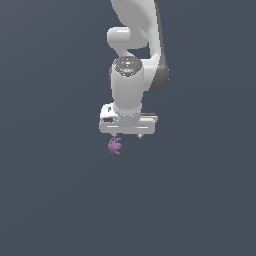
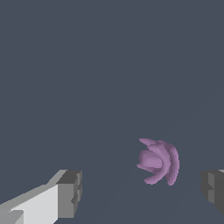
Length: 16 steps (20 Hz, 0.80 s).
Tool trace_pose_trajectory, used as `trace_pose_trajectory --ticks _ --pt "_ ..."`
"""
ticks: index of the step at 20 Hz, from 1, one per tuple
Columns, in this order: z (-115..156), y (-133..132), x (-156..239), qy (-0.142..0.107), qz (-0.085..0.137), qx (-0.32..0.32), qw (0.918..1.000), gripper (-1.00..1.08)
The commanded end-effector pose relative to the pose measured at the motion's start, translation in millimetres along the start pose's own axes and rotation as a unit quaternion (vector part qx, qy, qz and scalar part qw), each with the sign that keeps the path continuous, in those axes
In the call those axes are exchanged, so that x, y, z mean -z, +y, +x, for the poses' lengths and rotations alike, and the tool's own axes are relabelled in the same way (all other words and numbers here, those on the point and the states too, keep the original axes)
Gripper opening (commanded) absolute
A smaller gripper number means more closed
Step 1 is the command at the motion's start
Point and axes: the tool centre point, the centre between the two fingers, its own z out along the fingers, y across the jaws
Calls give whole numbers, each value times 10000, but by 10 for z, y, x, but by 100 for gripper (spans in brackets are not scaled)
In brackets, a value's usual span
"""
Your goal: Pick up the object and move it to a goal position.
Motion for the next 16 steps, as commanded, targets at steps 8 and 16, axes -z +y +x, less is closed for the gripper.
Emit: trace_pose_trajectory --ticks 8,16 --pt "64 89 157 172 -83 -101 9998 100" --pt "50 130 109 170 -82 -133 9997 100"
